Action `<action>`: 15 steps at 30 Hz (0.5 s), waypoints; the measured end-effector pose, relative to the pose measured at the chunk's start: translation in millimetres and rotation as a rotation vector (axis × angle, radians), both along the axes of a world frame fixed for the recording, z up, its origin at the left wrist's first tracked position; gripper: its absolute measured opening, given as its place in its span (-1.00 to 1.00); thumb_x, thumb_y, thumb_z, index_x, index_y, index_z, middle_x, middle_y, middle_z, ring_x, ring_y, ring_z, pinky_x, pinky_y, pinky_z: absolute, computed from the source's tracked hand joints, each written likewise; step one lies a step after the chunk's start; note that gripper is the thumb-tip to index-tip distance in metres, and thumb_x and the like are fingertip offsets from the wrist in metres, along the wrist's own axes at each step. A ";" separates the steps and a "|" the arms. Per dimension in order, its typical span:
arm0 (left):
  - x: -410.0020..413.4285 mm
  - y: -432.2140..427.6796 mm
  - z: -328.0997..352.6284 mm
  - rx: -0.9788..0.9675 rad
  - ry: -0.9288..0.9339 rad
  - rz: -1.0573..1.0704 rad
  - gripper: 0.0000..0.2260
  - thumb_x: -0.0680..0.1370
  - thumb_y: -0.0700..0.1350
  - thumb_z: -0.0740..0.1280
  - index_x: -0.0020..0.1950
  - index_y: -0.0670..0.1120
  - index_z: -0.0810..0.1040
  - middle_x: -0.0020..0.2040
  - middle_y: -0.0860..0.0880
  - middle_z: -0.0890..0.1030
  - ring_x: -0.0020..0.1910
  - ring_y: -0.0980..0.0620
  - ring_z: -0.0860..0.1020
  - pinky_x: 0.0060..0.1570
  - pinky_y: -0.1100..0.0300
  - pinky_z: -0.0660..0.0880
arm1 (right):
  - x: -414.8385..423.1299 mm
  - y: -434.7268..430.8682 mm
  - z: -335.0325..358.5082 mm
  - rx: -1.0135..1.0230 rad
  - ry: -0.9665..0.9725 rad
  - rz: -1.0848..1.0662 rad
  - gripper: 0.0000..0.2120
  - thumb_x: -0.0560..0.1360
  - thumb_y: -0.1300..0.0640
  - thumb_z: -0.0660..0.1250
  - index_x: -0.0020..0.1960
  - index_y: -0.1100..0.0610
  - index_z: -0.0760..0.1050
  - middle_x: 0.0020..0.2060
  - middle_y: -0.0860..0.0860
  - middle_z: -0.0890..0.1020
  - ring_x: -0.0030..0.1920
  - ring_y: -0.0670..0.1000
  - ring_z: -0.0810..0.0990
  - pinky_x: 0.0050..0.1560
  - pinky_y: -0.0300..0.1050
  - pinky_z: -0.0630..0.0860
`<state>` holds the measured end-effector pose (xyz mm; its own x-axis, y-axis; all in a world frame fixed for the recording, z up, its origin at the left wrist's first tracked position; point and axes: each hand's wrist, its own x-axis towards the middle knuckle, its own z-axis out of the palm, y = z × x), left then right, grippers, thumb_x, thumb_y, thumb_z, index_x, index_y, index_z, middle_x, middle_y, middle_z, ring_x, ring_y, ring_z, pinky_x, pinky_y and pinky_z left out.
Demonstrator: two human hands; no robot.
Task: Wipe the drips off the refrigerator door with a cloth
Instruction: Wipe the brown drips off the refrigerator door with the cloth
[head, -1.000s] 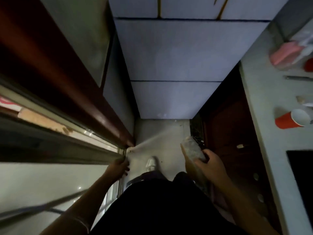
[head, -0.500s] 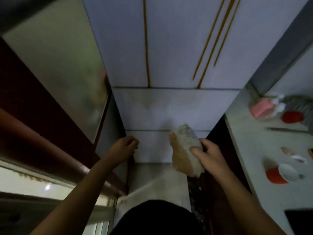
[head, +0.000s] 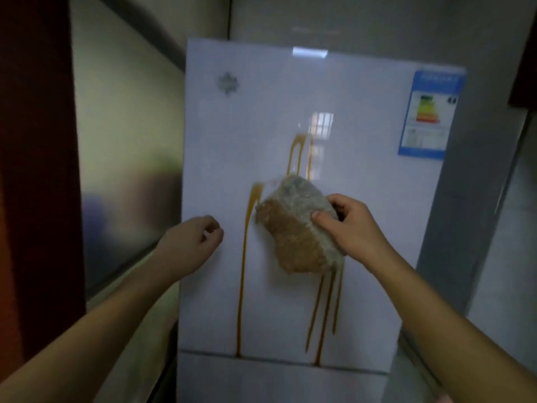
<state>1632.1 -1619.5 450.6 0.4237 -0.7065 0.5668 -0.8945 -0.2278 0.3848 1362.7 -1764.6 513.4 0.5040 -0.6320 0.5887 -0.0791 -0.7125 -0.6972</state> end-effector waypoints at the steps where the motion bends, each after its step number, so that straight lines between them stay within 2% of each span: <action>1: 3.2 -3.9 17.7 -0.021 -0.042 0.007 -0.75 0.62 0.13 0.20 0.14 0.04 0.56 0.08 0.03 0.62 -0.04 0.03 0.61 -0.02 0.08 0.56 | 4.6 -4.0 15.4 -0.068 0.004 -0.002 -0.91 0.54 0.18 0.44 0.04 0.14 0.63 -0.10 0.02 0.71 -0.11 -0.02 0.70 -0.07 -0.05 0.64; 6: 13.5 -18.2 79.7 -0.134 -0.251 0.069 -0.62 0.60 0.18 0.15 0.27 -0.01 0.52 0.22 0.00 0.56 0.14 -0.04 0.59 0.05 0.03 0.56 | 24.2 -25.5 81.1 -0.399 0.080 -0.087 -0.87 0.49 0.10 0.44 0.04 0.00 0.61 -0.12 -0.08 0.67 -0.09 -0.08 0.63 0.02 0.01 0.60; 10: 22.1 -28.7 104.4 -0.173 -0.414 0.096 -0.45 0.53 0.25 0.01 0.29 -0.03 0.53 0.26 -0.03 0.54 0.17 -0.09 0.56 0.07 -0.01 0.57 | 34.2 -37.4 124.2 -0.583 0.128 -0.143 -0.82 0.52 0.03 0.40 0.12 -0.08 0.55 -0.06 -0.15 0.65 -0.05 -0.12 0.60 0.06 -0.01 0.60; 13: 29.1 -36.5 110.9 -0.203 -0.494 0.117 -0.46 0.53 0.23 0.04 0.28 -0.05 0.54 0.29 -0.08 0.54 0.17 -0.13 0.57 0.08 -0.02 0.57 | 44.1 -45.9 142.0 -0.647 0.206 -0.185 -0.75 0.55 0.00 0.40 0.17 -0.09 0.41 -0.04 -0.10 0.63 -0.09 -0.05 0.61 -0.01 0.03 0.63; 15: 33.5 -40.7 111.1 -0.214 -0.516 0.116 -0.49 0.53 0.22 0.06 0.27 -0.06 0.53 0.32 -0.11 0.53 0.20 -0.16 0.56 0.08 -0.03 0.57 | 53.8 -51.2 144.0 -0.695 0.243 -0.230 -0.71 0.54 -0.01 0.40 0.13 -0.08 0.33 -0.09 -0.08 0.60 -0.16 -0.04 0.59 -0.10 0.03 0.63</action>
